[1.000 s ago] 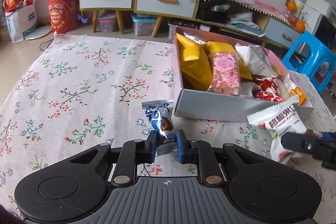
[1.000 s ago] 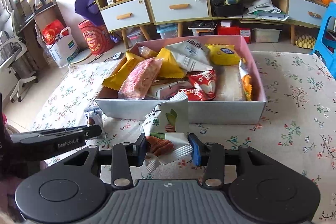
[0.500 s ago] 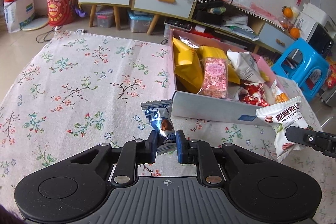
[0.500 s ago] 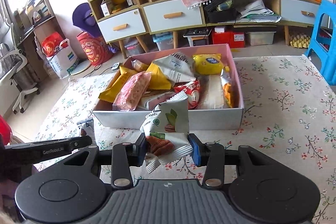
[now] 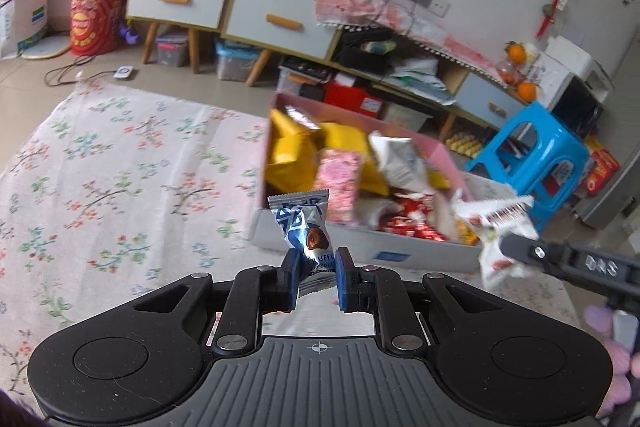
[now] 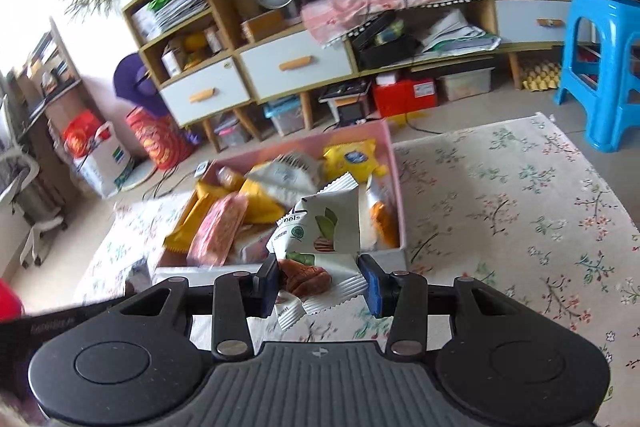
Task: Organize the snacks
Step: 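Carry the blue packet with the left tool while the right tool carries the white-green packet to the box, then open the left tool inside the box while the right tool releases the white-green packet there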
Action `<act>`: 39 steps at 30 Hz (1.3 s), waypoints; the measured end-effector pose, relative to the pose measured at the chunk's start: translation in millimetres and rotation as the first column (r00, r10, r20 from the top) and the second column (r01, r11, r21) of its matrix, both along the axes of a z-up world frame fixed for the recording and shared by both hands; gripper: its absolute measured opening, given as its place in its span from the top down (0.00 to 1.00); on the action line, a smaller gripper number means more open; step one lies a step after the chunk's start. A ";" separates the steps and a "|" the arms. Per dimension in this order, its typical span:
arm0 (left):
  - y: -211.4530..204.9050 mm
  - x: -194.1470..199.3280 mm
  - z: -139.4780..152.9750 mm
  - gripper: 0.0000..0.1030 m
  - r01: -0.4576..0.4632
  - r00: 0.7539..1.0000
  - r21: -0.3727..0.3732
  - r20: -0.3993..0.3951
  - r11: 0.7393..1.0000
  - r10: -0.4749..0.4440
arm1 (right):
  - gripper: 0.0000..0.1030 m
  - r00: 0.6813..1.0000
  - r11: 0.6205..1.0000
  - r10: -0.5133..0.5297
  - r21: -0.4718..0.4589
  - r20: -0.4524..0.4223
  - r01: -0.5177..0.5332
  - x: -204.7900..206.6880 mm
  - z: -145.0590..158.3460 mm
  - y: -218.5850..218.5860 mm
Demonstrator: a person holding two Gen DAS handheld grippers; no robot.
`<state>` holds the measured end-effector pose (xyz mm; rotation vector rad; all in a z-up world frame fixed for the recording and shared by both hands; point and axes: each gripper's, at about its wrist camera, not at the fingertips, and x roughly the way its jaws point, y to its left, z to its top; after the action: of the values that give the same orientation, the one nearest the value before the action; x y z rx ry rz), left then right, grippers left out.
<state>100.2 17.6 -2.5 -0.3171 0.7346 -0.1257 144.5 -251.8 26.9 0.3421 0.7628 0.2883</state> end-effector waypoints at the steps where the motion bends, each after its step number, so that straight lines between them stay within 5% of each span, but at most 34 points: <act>1: -4.9 1.2 1.8 0.85 0.011 1.000 0.006 0.006 1.000 -0.011 | 0.70 1.000 1.000 -0.014 0.007 0.001 0.014 2.3 0.1 -2.1; 19: -78.5 66.5 -11.2 0.85 0.063 0.998 0.126 0.019 0.990 -0.066 | 0.70 0.998 0.997 -0.057 0.043 -0.009 0.057 41.2 -20.9 -4.9; 29: -94.5 84.3 -20.3 0.84 0.064 0.998 0.194 0.007 0.979 -0.067 | 0.70 0.999 0.998 -0.050 -0.033 0.005 0.050 48.3 -24.9 7.0; 32: -96.3 85.4 -21.4 0.82 0.065 0.998 0.187 0.010 0.980 -0.068 | 0.66 0.999 0.998 -0.052 -0.025 0.004 0.052 49.1 -24.5 5.4; 36: -95.4 86.6 -22.2 0.80 0.076 0.997 0.172 -0.015 0.982 -0.075 | 0.46 0.997 0.997 -0.075 0.012 -0.005 0.075 48.9 -20.2 -1.3; 39: -93.7 84.1 -19.3 0.69 0.073 0.997 0.176 -0.009 0.982 -0.072 | 0.40 0.995 0.994 -0.098 0.053 -0.001 0.098 48.0 -15.8 -9.1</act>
<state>184.3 -76.1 -21.8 -0.1217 0.7543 -0.1282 192.5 -260.9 11.1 0.4277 0.7353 0.2163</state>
